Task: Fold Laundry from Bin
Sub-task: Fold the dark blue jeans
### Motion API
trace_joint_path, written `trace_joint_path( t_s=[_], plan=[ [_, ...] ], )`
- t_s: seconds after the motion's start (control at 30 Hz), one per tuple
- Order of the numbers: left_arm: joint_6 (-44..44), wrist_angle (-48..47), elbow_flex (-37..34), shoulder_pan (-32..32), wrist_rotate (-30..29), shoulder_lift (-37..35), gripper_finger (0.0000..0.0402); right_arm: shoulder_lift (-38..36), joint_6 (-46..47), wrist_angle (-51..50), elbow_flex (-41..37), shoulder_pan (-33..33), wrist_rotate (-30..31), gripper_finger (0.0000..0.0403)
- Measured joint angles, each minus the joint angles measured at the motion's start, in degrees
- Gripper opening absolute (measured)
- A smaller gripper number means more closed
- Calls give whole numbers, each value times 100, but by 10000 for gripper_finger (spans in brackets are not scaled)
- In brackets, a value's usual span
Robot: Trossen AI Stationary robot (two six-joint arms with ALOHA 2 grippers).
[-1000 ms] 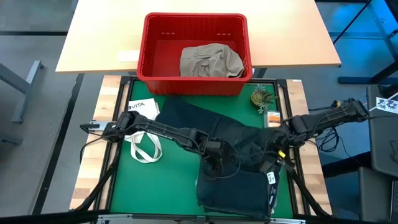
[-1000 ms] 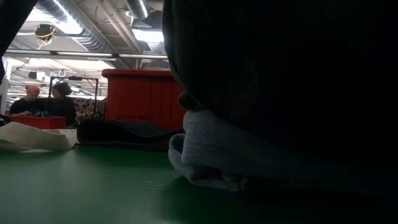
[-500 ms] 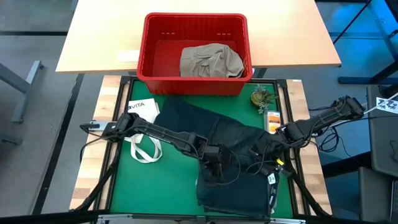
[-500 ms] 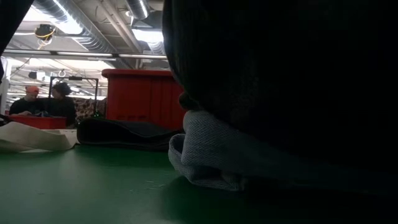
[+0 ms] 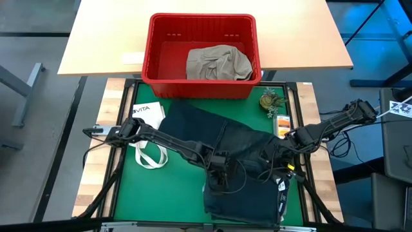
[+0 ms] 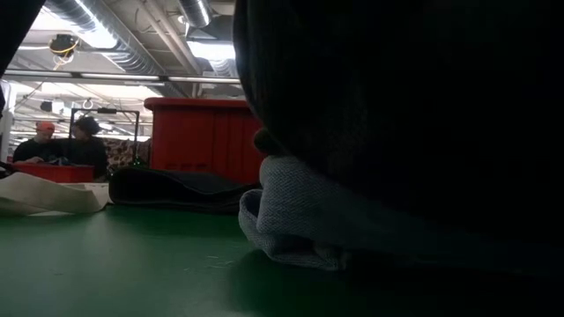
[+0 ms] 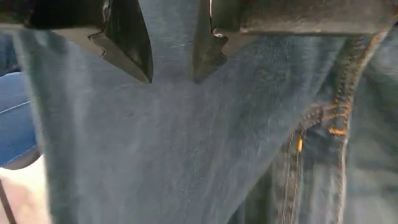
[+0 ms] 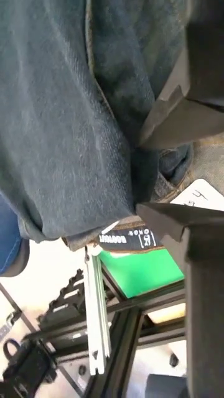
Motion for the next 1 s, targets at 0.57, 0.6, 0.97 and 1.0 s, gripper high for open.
trace_joint_path(
  t_s=[0.57, 0.6, 0.97, 1.0],
  plan=[
    [-213, 749, -787, 144, 65, 4, 108, -7, -143, -784, 2, -2, 627, 27],
    [-214, 749, -785, 144, 62, 4, 108, -9, -143, -708, 2, -2, 751, 27],
    [-277, 749, -785, 144, 43, 2, 108, -9, 504, -54, 9, -7, 1753, 26],
    [-277, 751, -785, 144, 41, 2, 108, -9, 583, -106, 9, -7, 1723, 32]
  ],
)
